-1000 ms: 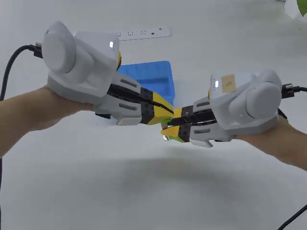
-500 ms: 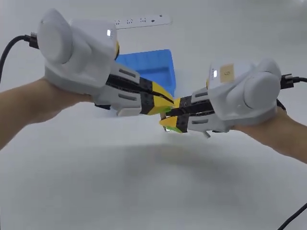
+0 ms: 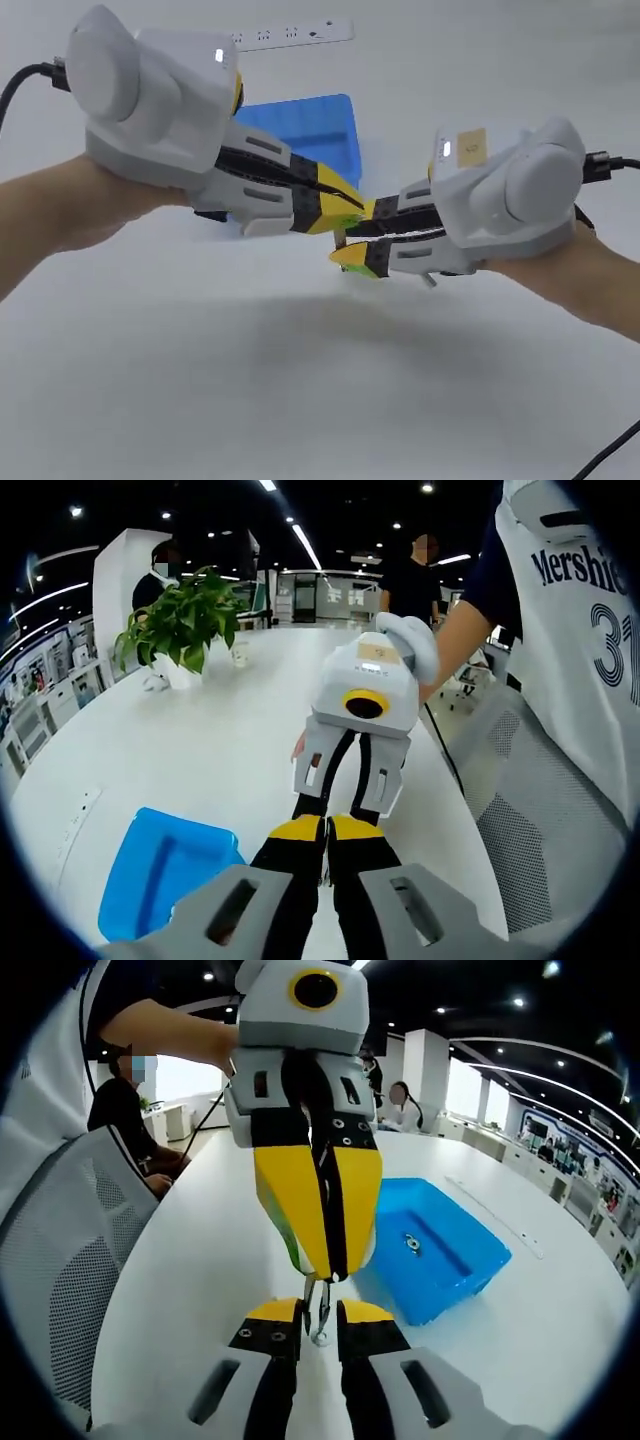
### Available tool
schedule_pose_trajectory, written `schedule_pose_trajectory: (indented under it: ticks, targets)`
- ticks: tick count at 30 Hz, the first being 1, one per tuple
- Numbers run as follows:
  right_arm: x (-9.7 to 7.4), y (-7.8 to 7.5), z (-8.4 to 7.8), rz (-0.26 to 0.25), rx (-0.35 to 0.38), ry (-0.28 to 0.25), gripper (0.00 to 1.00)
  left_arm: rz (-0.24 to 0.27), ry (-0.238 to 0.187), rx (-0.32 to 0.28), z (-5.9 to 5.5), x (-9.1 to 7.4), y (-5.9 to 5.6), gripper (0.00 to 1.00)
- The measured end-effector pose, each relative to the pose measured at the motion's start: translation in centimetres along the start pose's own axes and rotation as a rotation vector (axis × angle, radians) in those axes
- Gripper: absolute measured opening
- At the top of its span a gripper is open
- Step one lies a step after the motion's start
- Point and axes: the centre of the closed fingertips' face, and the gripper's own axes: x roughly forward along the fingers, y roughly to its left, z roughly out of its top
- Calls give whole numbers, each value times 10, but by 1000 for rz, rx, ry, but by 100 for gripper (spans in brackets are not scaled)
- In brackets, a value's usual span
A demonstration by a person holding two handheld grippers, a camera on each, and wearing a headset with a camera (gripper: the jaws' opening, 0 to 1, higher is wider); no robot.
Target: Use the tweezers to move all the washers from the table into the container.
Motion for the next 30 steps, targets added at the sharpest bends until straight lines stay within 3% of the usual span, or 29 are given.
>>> schedule_pose_trajectory:
  ticks: [1,16,30]
  targets:
    - [0,2,2,2,1,-21,12,2,2,5,0,0,0,5]
    - [-5,1,6,-27,28,-29,12,-1,-5,8,5,-3,-3,5]
    - [-4,-2,2,-40,30,-26,12,15,8,29,8,5,-3,5]
